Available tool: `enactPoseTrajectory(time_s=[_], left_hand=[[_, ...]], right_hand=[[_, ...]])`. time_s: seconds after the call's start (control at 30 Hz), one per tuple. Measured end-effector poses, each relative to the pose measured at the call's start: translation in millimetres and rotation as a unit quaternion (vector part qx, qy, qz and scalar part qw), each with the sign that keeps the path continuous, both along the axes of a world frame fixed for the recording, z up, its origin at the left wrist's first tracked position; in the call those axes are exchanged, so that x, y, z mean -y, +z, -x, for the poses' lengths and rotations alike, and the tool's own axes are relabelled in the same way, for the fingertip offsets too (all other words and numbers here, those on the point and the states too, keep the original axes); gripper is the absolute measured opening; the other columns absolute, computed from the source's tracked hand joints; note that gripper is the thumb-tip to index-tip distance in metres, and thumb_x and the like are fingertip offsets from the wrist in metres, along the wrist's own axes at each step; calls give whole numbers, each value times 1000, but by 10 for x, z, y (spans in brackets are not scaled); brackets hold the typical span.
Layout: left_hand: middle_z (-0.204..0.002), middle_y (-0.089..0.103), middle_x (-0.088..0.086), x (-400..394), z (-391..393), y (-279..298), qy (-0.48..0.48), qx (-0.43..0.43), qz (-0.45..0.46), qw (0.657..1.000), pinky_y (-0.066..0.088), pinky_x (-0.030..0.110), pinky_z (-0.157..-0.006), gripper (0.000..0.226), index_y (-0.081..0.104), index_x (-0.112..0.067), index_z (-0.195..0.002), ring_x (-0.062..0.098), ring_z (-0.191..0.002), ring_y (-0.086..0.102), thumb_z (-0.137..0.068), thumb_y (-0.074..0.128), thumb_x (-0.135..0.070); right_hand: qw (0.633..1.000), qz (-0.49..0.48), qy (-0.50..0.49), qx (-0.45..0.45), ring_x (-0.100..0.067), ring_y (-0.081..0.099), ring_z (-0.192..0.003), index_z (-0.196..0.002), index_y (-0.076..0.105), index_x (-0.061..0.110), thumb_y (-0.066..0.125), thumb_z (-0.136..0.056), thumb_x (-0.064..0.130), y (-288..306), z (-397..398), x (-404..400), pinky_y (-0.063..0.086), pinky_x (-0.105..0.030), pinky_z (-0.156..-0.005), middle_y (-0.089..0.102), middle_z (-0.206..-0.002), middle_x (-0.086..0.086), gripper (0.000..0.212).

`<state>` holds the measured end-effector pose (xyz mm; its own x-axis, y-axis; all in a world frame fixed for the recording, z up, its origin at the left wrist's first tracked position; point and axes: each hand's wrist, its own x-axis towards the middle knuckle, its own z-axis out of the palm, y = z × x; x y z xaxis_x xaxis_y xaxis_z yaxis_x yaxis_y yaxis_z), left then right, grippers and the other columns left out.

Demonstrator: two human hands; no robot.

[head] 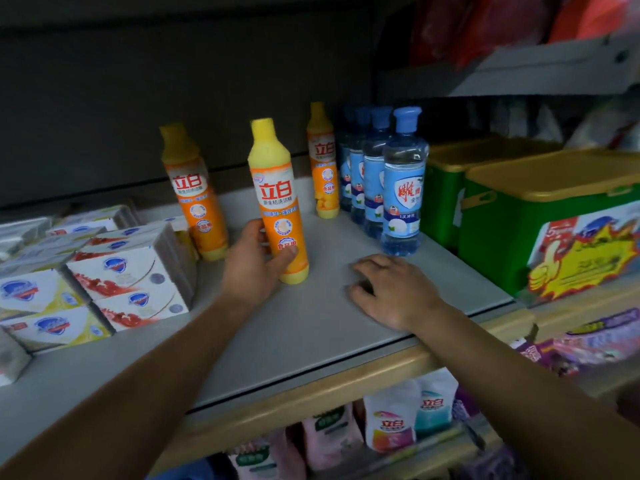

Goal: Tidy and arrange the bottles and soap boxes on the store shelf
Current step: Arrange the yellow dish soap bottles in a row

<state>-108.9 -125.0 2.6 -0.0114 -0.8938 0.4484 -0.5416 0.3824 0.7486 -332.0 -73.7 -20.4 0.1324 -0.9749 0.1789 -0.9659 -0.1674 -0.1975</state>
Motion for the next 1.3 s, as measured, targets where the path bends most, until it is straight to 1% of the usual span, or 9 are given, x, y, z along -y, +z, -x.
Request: enactPoseTrajectory(time_s=[0.1,0.17,0.27,0.37,0.63,1.0,1.1,1.2,1.3], left_hand=[[-108,59,-8,256,327,17,4,0,-4,1000,50,28,-80,52,49,-21,-125,12,-92,63,-82,75,-32],[-109,60,-6,418,522,3,0,-14,-6,1000,49,26,-78,49,50,-19,-124,12,-92,62,-83,75,-31],[-119,64,3,623,753,-51,9,-41,-14,999,51,30,-86,49,51,-14,-125,18,-99,63,-85,73,-30],[-126,62,5,808,907,-59,16,-27,-15,999,47,28,-86,51,49,-13,-127,18,-103,62,-86,71,-33],[-132,58,9,1105,1148,4,39,8,-30,999,49,43,-98,54,44,-12,-131,27,-116,58,-88,69,-34],[-134,57,10,1188,1251,39,49,23,-41,998,47,43,-99,54,42,-11,-133,29,-118,57,-90,66,-33],[-135,56,12,1159,1240,39,52,53,-58,996,47,43,-99,54,42,-9,-135,30,-119,56,-92,62,-35],[-134,56,15,1080,1135,50,53,116,-86,988,45,39,-98,49,43,-6,-133,32,-120,54,-96,55,-36],[-130,58,17,864,879,49,38,200,-62,977,43,35,-97,41,50,-4,-129,34,-120,53,-96,53,-28]], right_hand=[[1000,2,5,0,-22,36,-137,-145,41,27,35,-96,54,-31,20,24,29,-34,-111,41,-150,4,57],[1000,8,8,4,-23,37,-136,-143,43,26,35,-94,55,-51,32,35,29,-35,-111,43,-148,4,58],[1000,15,9,14,-22,39,-134,-140,46,26,37,-92,57,-65,40,45,30,-35,-109,46,-144,4,58],[1000,17,9,24,-22,38,-133,-138,47,26,36,-90,56,-67,45,53,29,-35,-108,46,-141,4,58],[999,20,10,37,-21,36,-133,-139,46,24,36,-90,56,-52,33,41,27,-36,-109,46,-141,4,60],[999,30,5,40,-22,38,-130,-138,47,24,39,-91,52,-42,18,17,27,-35,-109,46,-140,4,55],[999,28,6,41,-21,38,-130,-137,48,25,40,-91,51,-30,12,19,27,-35,-109,46,-140,4,54],[999,20,9,48,-20,38,-131,-137,48,26,40,-91,51,-15,28,17,29,-34,-108,46,-140,5,53],[999,15,9,44,-20,39,-130,-135,50,26,42,-91,50,-2,32,11,31,-33,-107,47,-138,5,51]])
